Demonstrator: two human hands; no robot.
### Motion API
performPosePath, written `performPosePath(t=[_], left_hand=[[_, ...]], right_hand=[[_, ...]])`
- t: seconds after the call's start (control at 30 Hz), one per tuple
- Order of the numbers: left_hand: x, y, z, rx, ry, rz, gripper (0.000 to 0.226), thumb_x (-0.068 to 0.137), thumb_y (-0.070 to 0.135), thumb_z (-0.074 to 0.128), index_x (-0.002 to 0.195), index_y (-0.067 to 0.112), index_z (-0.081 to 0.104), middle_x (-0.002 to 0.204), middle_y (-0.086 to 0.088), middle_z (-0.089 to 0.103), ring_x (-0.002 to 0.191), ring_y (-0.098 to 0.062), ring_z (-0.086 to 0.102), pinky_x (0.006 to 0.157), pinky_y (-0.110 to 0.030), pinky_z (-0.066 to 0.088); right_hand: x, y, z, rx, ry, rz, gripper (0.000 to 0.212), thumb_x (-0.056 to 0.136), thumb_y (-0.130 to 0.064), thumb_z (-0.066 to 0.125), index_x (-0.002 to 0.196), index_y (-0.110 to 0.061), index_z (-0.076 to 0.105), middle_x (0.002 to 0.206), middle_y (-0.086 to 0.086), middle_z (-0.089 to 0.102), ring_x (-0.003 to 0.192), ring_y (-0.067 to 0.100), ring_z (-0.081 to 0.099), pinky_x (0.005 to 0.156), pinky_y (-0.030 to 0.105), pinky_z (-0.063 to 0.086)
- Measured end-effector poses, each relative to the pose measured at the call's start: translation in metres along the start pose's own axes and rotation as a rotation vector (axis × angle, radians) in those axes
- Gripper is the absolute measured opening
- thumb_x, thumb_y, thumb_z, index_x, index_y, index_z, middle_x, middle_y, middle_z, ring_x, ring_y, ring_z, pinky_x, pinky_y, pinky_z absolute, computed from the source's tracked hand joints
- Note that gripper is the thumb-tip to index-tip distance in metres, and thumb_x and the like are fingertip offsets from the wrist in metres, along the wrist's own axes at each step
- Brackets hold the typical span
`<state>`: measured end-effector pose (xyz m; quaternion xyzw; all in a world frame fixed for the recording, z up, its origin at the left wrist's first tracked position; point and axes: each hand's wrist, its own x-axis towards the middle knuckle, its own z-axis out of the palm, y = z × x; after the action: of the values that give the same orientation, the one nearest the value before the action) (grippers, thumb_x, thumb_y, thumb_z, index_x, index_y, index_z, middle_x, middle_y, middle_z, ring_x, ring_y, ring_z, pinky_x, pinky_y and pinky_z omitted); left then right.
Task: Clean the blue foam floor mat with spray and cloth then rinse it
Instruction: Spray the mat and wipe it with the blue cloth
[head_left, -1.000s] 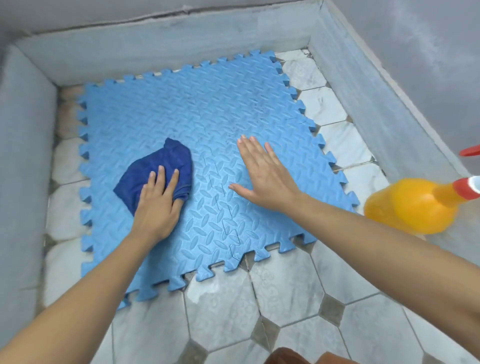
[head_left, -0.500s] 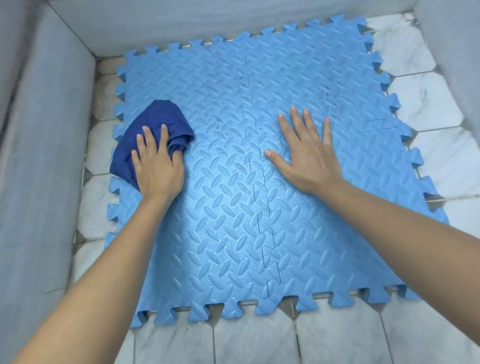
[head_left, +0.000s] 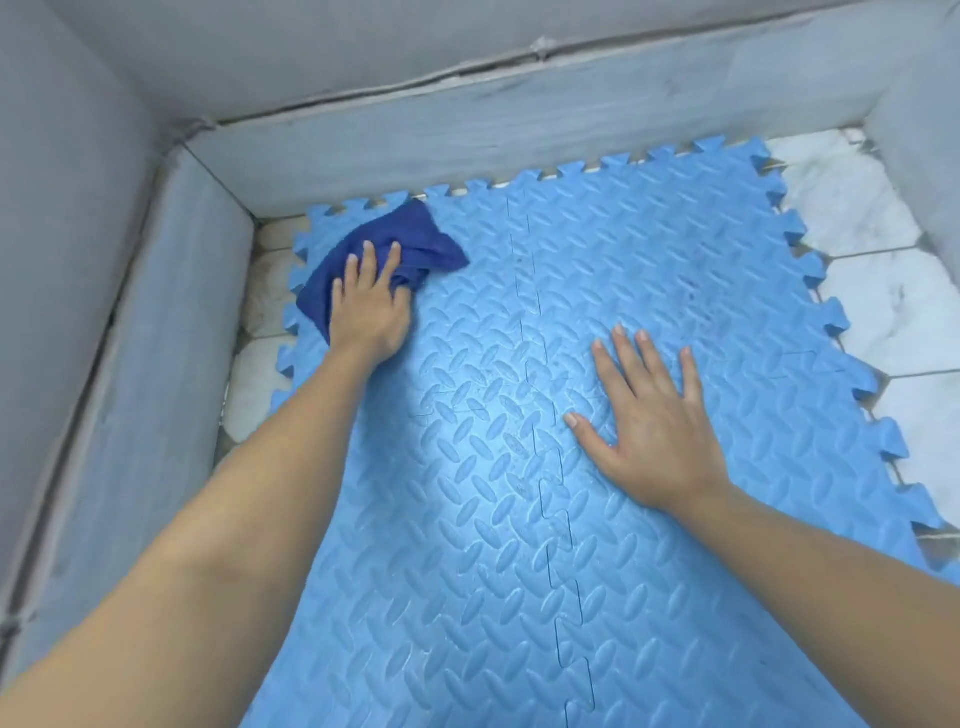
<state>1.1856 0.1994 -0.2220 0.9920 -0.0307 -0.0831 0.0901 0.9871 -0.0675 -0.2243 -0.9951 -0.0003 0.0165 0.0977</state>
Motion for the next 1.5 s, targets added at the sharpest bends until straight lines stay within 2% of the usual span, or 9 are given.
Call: performPosePath(t=[0.13, 0.3, 0.37, 0.67, 0.9, 1.0, 1.2, 1.37, 1.5], left_hand=[[0.034, 0.002, -0.011, -0.054, -0.075, -0.274, 0.057, 0.101, 0.040, 0.021, 0.153, 0.030, 0.002, 0.162, -0.007, -0.007, 0.148, -0.032, -0.007, 0.119, -0.049, -0.002], [0.007, 0.098, 0.009, 0.042, -0.106, 0.253, 0.059, 0.099, 0.039, 0.028, 0.152, 0.036, 0.004, 0.162, 0.001, -0.006, 0.148, -0.029, -0.006, 0.118, -0.048, -0.001], [0.021, 0.097, 0.004, 0.051, -0.155, 0.324, 0.056, 0.100, 0.039, 0.025, 0.152, 0.038, 0.006, 0.162, 0.005, -0.005, 0.149, -0.022, -0.004, 0.119, -0.044, -0.001], [0.060, -0.027, -0.023, -0.057, -0.114, -0.374, 0.056, 0.100, 0.045, 0.018, 0.152, 0.034, 0.000, 0.162, -0.001, -0.009, 0.148, -0.030, -0.008, 0.118, -0.049, -0.004], [0.030, 0.134, 0.012, 0.036, -0.170, 0.376, 0.055, 0.100, 0.044, 0.023, 0.152, 0.037, 0.004, 0.162, 0.003, -0.007, 0.148, -0.025, -0.007, 0.118, -0.046, -0.004], [0.027, 0.102, 0.006, -0.027, -0.144, 0.333, 0.053, 0.101, 0.042, 0.023, 0.152, 0.038, 0.009, 0.162, 0.005, -0.002, 0.149, -0.020, -0.004, 0.119, -0.042, -0.003], [-0.001, -0.058, -0.009, 0.015, 0.015, -0.103, 0.055, 0.100, 0.033, 0.029, 0.153, 0.027, 0.013, 0.162, -0.004, 0.005, 0.148, -0.028, 0.002, 0.118, -0.052, 0.001], [-0.097, -0.029, 0.009, 0.096, -0.028, 0.159, 0.062, 0.094, 0.042, 0.021, 0.152, 0.018, 0.020, 0.161, -0.006, 0.008, 0.148, -0.032, 0.006, 0.117, -0.053, 0.001], [-0.180, 0.038, 0.033, 0.086, -0.102, 0.411, 0.064, 0.089, 0.041, 0.024, 0.152, 0.031, 0.018, 0.161, -0.001, 0.009, 0.149, -0.027, 0.006, 0.119, -0.044, 0.003]], right_hand=[[0.001, 0.000, -0.001, 0.011, -0.003, 0.011, 0.078, 0.092, -0.065, 0.029, 0.155, -0.018, 0.021, 0.163, 0.003, 0.014, 0.152, 0.021, 0.007, 0.120, 0.056, 0.002], [0.000, 0.000, -0.002, -0.005, 0.000, 0.010, 0.078, 0.091, -0.063, 0.033, 0.153, -0.017, 0.026, 0.163, 0.004, 0.018, 0.151, 0.021, 0.012, 0.120, 0.056, 0.005], [0.001, 0.001, -0.002, 0.007, 0.007, 0.004, 0.078, 0.090, -0.063, 0.033, 0.153, -0.017, 0.028, 0.162, 0.004, 0.020, 0.151, 0.021, 0.013, 0.120, 0.056, 0.007], [0.001, -0.001, -0.002, -0.010, 0.006, 0.011, 0.077, 0.090, -0.062, 0.031, 0.152, -0.017, 0.032, 0.162, 0.005, 0.022, 0.150, 0.023, 0.015, 0.119, 0.057, 0.007], [0.001, -0.001, -0.002, 0.002, 0.010, 0.014, 0.076, 0.088, -0.060, 0.036, 0.151, -0.017, 0.032, 0.161, 0.004, 0.023, 0.150, 0.022, 0.016, 0.119, 0.057, 0.009], [0.003, 0.000, -0.003, 0.006, 0.017, 0.002, 0.075, 0.089, -0.059, 0.036, 0.151, -0.018, 0.033, 0.161, 0.003, 0.025, 0.150, 0.022, 0.017, 0.119, 0.056, 0.009], [0.003, 0.001, 0.001, 0.037, 0.031, 0.022, 0.065, 0.096, -0.053, 0.033, 0.152, -0.021, 0.031, 0.161, 0.001, 0.023, 0.150, 0.019, 0.015, 0.121, 0.053, 0.003], [0.001, 0.002, 0.003, 0.041, 0.044, 0.025, 0.062, 0.098, -0.051, 0.031, 0.152, -0.021, 0.030, 0.161, 0.002, 0.023, 0.150, 0.020, 0.015, 0.121, 0.053, 0.004], [0.002, 0.001, 0.004, 0.048, 0.070, 0.022, 0.060, 0.098, -0.048, 0.031, 0.150, -0.019, 0.034, 0.160, 0.004, 0.026, 0.150, 0.022, 0.017, 0.120, 0.053, 0.005]])
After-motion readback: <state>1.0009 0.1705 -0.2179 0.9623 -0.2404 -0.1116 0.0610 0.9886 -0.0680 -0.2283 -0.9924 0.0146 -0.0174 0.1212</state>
